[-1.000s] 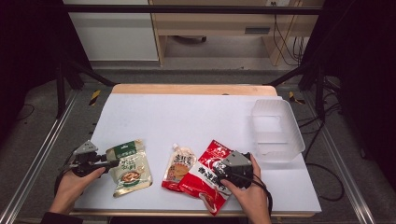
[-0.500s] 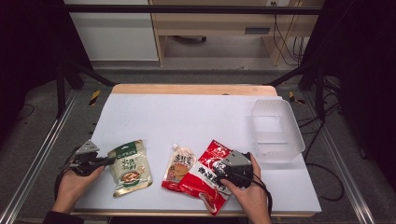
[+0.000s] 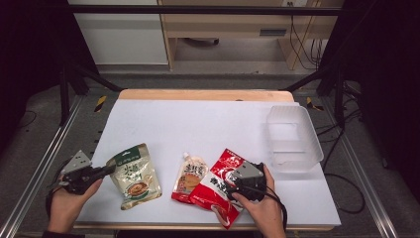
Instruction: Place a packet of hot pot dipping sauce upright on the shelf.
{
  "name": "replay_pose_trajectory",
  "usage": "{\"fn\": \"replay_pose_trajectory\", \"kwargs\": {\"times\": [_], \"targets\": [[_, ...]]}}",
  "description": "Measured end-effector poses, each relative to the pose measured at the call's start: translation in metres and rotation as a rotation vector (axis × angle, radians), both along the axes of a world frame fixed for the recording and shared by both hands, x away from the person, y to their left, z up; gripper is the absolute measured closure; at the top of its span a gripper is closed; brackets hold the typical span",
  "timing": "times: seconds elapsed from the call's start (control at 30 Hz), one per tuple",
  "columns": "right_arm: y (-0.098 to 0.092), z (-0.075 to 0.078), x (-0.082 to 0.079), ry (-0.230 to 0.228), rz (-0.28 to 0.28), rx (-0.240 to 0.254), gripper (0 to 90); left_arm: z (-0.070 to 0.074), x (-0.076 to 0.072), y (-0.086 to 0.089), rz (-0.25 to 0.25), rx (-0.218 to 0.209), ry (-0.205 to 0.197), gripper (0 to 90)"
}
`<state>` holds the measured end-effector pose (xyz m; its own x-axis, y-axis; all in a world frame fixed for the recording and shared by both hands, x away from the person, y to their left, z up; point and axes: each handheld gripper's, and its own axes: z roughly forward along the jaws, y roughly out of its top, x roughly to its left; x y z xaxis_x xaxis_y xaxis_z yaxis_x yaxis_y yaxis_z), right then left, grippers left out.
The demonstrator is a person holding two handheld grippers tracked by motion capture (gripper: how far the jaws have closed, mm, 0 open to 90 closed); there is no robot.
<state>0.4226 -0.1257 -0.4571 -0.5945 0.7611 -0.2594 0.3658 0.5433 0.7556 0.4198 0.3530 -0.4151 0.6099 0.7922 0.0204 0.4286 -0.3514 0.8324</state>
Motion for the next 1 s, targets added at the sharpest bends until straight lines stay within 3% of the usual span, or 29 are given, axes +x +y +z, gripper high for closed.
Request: {"fn": "replay_pose_trajectory", "kwargs": {"times": [0.03,0.3,0.5,0.57,0.67,0.73,1.0], "targets": [[0.003,0.000,-0.001,-0.002,0.006,-0.024,8.2,0.006,-0.005,-0.003,-0.013,0.002,-0.022,90.0],[-0.001,0.001,-0.002,-0.003,0.002,-0.009,8.2,0.028,-0.014,-0.016,-0.079,-0.023,-0.064,90.0],[0.002,0.005,-0.004,0.008,0.024,0.030,8.5,0.051,-0.021,-0.037,-0.178,0.021,-0.087,90.0],[0.002,0.016,-0.005,0.005,0.039,0.057,9.2,0.061,-0.026,-0.047,-0.219,0.045,-0.100,90.0],[0.002,0.024,-0.006,0.007,0.047,0.062,9.7,0.067,-0.027,-0.052,-0.233,0.051,-0.110,90.0],[0.003,0.037,-0.006,0.026,0.093,0.072,14.3,0.077,-0.025,-0.055,-0.242,0.083,-0.118,90.0],[0.017,0.068,0.000,0.011,0.197,0.040,20.7,0.089,-0.020,-0.062,-0.287,0.065,-0.114,90.0]]}}
